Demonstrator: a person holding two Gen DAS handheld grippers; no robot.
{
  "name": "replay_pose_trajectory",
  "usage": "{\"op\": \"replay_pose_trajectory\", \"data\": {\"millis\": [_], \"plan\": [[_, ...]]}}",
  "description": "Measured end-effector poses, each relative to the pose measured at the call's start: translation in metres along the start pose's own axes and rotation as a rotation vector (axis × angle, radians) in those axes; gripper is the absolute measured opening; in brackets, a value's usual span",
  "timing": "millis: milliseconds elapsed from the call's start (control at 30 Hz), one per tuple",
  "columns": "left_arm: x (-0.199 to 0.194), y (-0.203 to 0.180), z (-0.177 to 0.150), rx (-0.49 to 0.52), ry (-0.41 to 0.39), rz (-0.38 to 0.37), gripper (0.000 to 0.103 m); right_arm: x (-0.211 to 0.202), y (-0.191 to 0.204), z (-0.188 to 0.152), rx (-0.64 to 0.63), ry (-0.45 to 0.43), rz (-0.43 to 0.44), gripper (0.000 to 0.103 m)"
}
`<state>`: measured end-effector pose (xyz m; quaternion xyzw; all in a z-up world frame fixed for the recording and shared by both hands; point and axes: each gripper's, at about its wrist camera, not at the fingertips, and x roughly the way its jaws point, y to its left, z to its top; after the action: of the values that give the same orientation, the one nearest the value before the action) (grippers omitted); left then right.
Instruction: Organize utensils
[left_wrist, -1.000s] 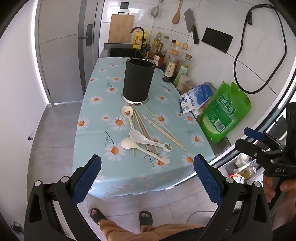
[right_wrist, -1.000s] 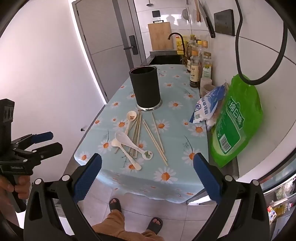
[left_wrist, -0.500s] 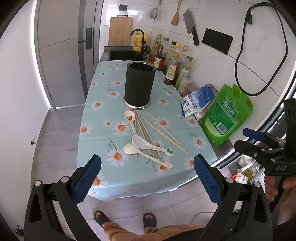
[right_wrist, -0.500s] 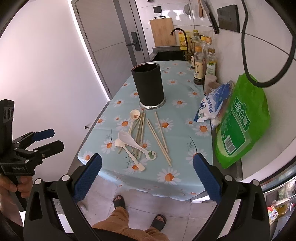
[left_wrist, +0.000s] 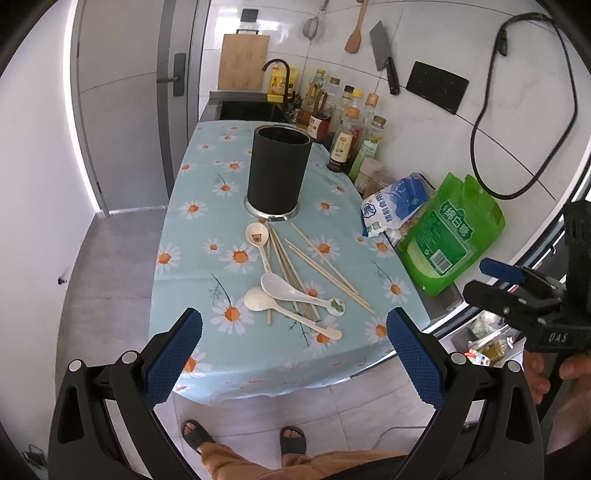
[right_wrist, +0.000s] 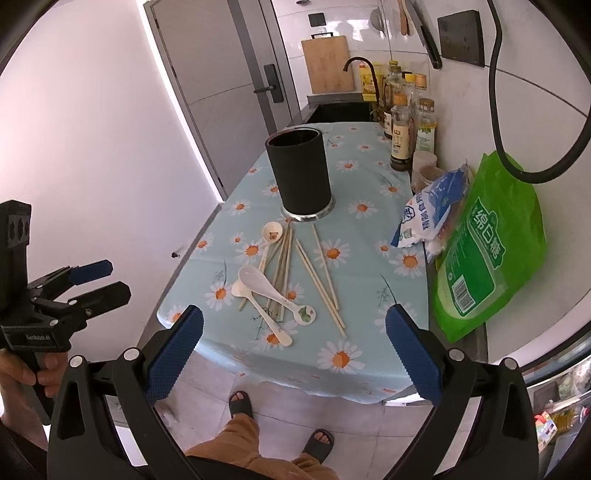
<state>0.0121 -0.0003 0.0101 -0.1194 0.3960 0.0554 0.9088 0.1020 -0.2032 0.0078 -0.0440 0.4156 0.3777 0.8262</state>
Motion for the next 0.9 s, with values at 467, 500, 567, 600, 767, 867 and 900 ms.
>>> {"op": "replay_pose_trajectory", "data": {"millis": [467, 500, 567, 600, 767, 867, 900], "plan": [[0.006, -0.005, -0.001, -0.005, -0.003, -0.020, 0.096, 0.000, -0.004, -0.006, 0.027, 0.012, 0.003, 0.098], [0.006, -0.006, -0.002, -0.003, -0.003, -0.017, 0.096, 0.000, -0.004, -0.007, 0.031, 0.013, 0.001, 0.098], [0.007, -0.007, -0.002, 0.004, -0.002, -0.016, 0.096, 0.000, -0.006, -0.007, 0.034, 0.014, 0.002, 0.098], [0.008, -0.006, -0.003, 0.003, -0.001, -0.018, 0.097, 0.000, -0.007, -0.008, 0.032, 0.015, 0.001, 0.098], [0.011, -0.007, -0.004, -0.008, 0.000, -0.022, 0.096, 0.000, -0.010, -0.009, 0.030, 0.016, 0.002, 0.098], [0.011, -0.007, -0.004, -0.011, -0.004, -0.023, 0.096, 0.001, -0.012, -0.009, 0.034, 0.018, 0.000, 0.098], [0.012, -0.007, -0.004, -0.013, -0.003, -0.024, 0.096, 0.001, -0.012, -0.009, 0.032, 0.017, 0.001, 0.098]]}}
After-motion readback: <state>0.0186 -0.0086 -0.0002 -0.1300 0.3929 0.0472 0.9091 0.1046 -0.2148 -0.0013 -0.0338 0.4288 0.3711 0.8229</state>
